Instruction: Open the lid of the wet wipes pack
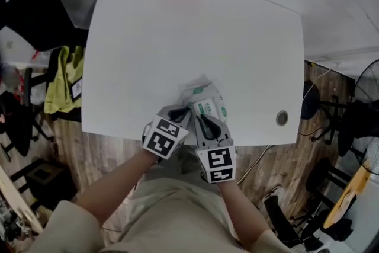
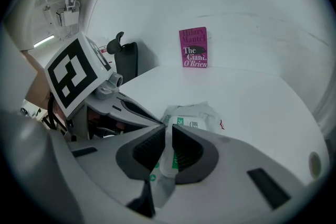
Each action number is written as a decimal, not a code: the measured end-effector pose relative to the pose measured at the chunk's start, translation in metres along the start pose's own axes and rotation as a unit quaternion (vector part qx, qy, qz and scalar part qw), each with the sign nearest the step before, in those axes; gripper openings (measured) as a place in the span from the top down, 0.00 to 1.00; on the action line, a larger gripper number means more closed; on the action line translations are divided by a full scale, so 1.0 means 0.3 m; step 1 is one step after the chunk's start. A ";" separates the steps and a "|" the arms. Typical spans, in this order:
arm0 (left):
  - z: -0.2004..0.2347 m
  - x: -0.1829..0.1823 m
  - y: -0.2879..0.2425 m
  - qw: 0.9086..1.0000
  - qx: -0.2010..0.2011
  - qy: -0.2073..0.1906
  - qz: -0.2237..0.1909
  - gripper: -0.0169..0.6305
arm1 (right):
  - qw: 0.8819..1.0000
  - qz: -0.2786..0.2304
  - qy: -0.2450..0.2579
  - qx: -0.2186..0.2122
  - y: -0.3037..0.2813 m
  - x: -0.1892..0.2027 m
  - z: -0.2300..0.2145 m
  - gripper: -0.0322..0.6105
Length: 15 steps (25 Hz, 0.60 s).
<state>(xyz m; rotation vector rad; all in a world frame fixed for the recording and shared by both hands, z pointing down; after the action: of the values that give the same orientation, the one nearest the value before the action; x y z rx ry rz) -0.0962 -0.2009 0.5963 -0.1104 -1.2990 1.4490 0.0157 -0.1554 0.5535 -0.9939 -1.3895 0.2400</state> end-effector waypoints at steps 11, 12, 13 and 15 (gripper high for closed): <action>0.009 0.000 -0.004 1.000 0.003 0.000 0.008 0.94 | 1.000 -0.008 0.008 0.014 0.051 -0.056 -0.010 0.88; 0.011 -0.001 -0.005 1.000 0.004 0.000 0.009 0.94 | 1.000 -0.013 0.009 0.020 0.060 -0.064 -0.017 0.89; 0.011 -0.001 -0.005 1.000 0.004 0.000 0.010 0.94 | 0.999 -0.018 0.009 0.027 0.070 -0.072 -0.026 0.89; 0.008 0.000 -0.003 1.000 0.003 -0.005 0.013 0.94 | 0.999 -0.027 0.013 0.044 0.090 -0.089 -0.057 0.89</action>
<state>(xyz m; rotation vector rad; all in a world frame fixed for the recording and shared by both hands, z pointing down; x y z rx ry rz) -0.0973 -0.2026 0.5978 -0.1159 -1.3050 1.4779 0.0356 -0.1648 0.5181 -0.8826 -1.3682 0.2449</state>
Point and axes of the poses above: the fingertips, and each gripper's own axes: y backward along the fingers, z to its left, x out of its underside, the point moved 9 cm from there along y, backward along the fingers
